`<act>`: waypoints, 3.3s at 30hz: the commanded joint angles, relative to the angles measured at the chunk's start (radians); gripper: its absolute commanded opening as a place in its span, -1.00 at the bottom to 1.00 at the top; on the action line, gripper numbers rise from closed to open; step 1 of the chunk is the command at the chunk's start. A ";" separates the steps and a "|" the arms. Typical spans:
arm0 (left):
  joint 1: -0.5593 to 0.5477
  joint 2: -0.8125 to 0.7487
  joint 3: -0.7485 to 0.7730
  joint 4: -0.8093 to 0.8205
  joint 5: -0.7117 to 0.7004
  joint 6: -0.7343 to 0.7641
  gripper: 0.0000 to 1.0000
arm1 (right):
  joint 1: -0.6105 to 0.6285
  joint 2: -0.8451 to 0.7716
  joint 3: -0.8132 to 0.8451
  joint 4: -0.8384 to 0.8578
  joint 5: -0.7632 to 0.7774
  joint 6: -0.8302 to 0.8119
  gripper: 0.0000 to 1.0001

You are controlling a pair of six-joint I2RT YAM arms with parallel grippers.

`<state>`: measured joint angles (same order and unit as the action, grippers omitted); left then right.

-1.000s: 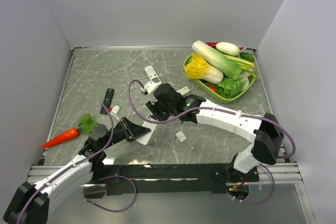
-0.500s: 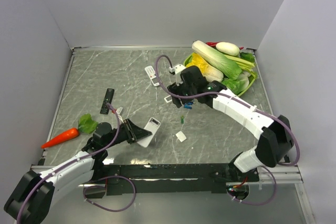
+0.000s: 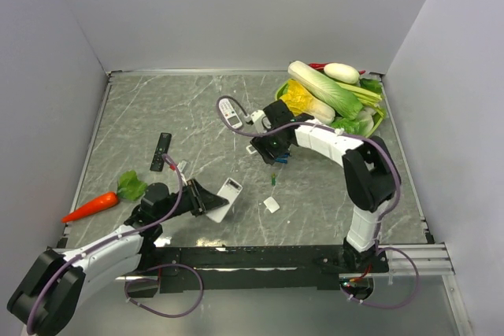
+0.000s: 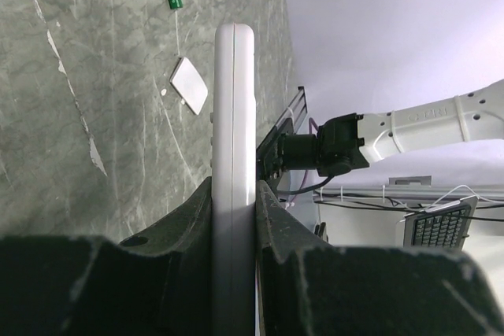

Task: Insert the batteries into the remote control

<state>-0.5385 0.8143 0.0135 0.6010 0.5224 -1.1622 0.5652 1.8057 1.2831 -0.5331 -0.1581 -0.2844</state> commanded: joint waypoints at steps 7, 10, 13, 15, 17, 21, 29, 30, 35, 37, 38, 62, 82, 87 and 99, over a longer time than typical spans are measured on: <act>-0.003 0.049 -0.020 0.118 0.041 0.033 -0.96 | 0.004 0.145 0.140 -0.010 -0.027 -0.180 0.30; -0.003 0.059 -0.020 0.115 0.042 0.038 -0.96 | 0.004 0.167 0.154 -0.004 -0.021 -0.187 0.30; -0.003 0.071 0.005 0.114 0.044 0.038 -0.96 | 0.004 0.187 0.168 -0.004 -0.003 -0.190 0.30; -0.003 0.082 0.011 0.106 0.047 0.039 -0.96 | 0.004 0.195 0.173 0.002 0.000 -0.197 0.30; -0.003 0.094 0.009 0.115 0.051 0.036 -0.96 | 0.004 0.204 0.179 0.012 0.003 -0.200 0.30; -0.003 0.106 0.011 0.123 0.053 0.035 -0.96 | 0.004 0.222 0.202 0.008 0.014 -0.210 0.30; -0.003 0.103 0.016 0.115 0.054 0.039 -0.96 | 0.004 0.228 0.228 0.001 0.019 -0.222 0.29; -0.003 0.108 0.016 0.117 0.057 0.039 -0.96 | 0.004 0.236 0.231 -0.007 0.015 -0.222 0.29; -0.003 0.111 0.016 0.123 0.062 0.038 -0.96 | 0.005 0.262 0.252 -0.050 -0.020 -0.222 0.19; -0.003 0.106 0.014 0.121 0.060 0.038 -0.96 | 0.005 0.267 0.257 -0.060 -0.029 -0.226 0.15; -0.003 0.106 0.014 0.120 0.059 0.038 -0.96 | 0.004 0.270 0.259 -0.074 -0.034 -0.229 0.10; -0.003 0.056 -0.012 0.143 0.056 0.010 -0.97 | 0.009 0.205 0.199 -0.082 -0.076 -0.109 -0.89; -0.003 0.016 -0.075 0.292 0.051 -0.045 -0.96 | 0.297 -0.531 -0.194 0.344 0.021 0.226 -1.00; -0.003 -0.027 -0.083 0.324 0.048 -0.054 -0.96 | 0.393 -0.595 -0.228 0.398 0.025 0.251 -1.00; -0.003 -0.126 -0.087 0.301 0.025 -0.067 -0.96 | 0.463 -0.591 -0.265 0.424 0.054 0.263 -1.00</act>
<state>-0.5381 0.7071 0.0174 0.8341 0.5556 -1.2167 1.0153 1.2224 1.0203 -0.1658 -0.1162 -0.0441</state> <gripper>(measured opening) 0.249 0.140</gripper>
